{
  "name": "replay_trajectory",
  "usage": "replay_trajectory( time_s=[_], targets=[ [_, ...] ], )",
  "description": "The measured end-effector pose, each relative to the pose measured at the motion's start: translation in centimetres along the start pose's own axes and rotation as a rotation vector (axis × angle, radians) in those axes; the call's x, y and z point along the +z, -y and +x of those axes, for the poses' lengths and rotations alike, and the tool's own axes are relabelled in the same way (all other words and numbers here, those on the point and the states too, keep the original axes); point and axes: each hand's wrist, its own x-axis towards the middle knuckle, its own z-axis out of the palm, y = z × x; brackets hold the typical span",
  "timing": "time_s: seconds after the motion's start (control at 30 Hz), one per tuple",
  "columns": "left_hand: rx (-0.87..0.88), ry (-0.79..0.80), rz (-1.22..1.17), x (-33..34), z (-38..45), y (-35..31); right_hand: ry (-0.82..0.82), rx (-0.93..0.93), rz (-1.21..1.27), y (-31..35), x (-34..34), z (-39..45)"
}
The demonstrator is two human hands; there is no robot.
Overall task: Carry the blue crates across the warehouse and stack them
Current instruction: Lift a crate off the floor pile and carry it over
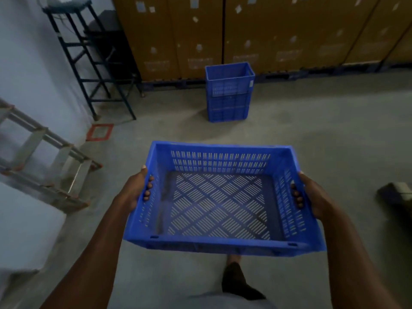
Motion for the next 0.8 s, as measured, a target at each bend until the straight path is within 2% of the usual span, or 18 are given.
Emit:
replay_trajectory(
  time_s=[0.23, 0.4, 0.8],
  targets=[
    [-0.032, 0.053, -0.054, 6.1, 9.9, -9.0, -0.005, -0.014, -0.037, 11.0, -1.2, 11.1],
    [-0.014, 0.016, -0.083, 9.4, 17.1, -15.4, 0.019, -0.028, -0.048, 19.5, -0.4, 19.5],
    [0.014, -0.031, -0.029, 16.6, 41.2, -30.7, -0.036, -0.027, -0.041, 36.4, 4.7, 41.2]
  ],
)
